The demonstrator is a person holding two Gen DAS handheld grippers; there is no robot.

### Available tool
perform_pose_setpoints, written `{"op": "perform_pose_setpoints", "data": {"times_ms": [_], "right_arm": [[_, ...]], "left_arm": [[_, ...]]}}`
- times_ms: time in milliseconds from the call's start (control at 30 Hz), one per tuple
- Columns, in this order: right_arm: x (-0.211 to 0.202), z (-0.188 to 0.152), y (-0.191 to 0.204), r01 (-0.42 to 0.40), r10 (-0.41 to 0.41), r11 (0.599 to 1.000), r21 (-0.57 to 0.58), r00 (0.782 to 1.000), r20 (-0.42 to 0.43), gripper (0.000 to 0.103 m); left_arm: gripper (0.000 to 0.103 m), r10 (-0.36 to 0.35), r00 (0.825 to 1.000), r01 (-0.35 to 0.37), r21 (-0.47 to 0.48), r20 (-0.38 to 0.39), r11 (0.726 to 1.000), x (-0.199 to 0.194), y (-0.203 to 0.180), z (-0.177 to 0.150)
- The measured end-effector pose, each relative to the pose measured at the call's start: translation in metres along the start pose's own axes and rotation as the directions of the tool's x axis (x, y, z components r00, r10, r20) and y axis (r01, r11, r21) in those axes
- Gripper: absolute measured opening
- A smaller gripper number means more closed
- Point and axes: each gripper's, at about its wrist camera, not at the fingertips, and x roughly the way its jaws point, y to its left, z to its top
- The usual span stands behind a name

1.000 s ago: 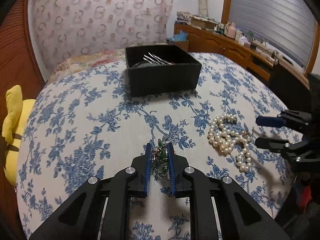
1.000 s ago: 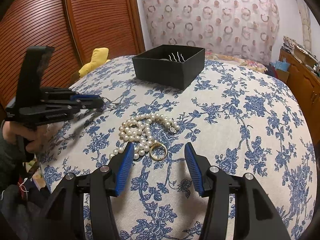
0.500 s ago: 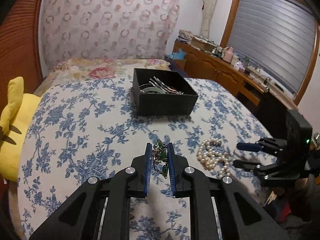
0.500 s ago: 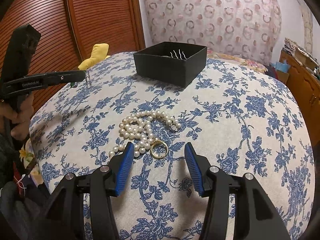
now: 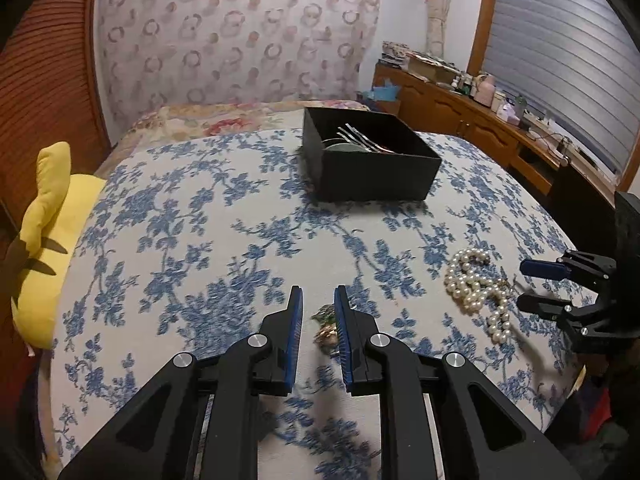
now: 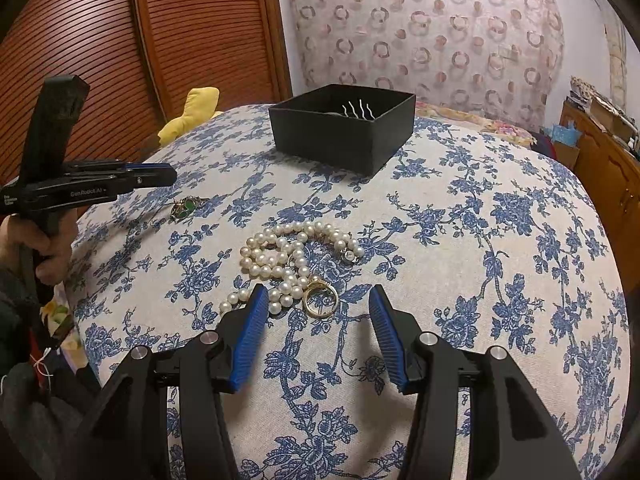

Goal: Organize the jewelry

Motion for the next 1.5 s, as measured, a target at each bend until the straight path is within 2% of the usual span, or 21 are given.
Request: {"op": "perform_pose_setpoints", "data": {"times_ms": [367,600,700,900,1100,1133,1300,1500], "right_arm": [[-0.002,0.006,0.016,-0.012,0.013,0.999,-0.035,1.000,0.016,0.055],[-0.002,0.004,0.016,-0.014,0.015,0.999,-0.037,1.000,0.011,0.055],[-0.002,0.003,0.017,-0.018,0.018,0.999,-0.035,1.000,0.010,0.055],[0.001,0.007,0.026,-0.035,0.035,0.998,-0.059,0.999,0.004,0.055],[0.014,0.034,0.053,-0.096,0.098,0.988,-0.118,0.995,0.008,0.054],[0.017,0.039,0.058,-0.116,0.117,0.985,-0.126,0.993,0.005,0.048],[0.049,0.067,0.086,-0.186,0.181,0.970,-0.155,0.982,-0.047,0.031],[0.085,0.079,0.111,-0.192,0.172,0.967,-0.169,0.977,-0.129,0.029]], "left_arm": [[0.014,-0.032,0.997,0.033,0.014,-0.066,0.999,0.010,-0.002,-0.016],[0.014,-0.048,0.997,0.050,0.027,-0.056,0.998,0.016,-0.010,-0.010],[0.003,-0.042,0.997,0.045,0.040,-0.068,0.998,0.020,-0.012,-0.009],[0.003,-0.069,0.998,0.069,-0.005,-0.002,0.998,0.001,-0.003,-0.008],[0.003,-0.073,0.996,0.075,-0.040,0.058,0.996,-0.021,0.009,-0.002],[0.003,-0.066,0.996,0.069,-0.042,0.066,0.997,-0.024,0.011,-0.001],[0.003,-0.039,0.996,0.043,-0.056,0.078,0.998,-0.028,0.023,-0.004],[0.003,-0.035,0.996,0.041,-0.079,0.081,0.996,-0.029,0.035,-0.010]]}}
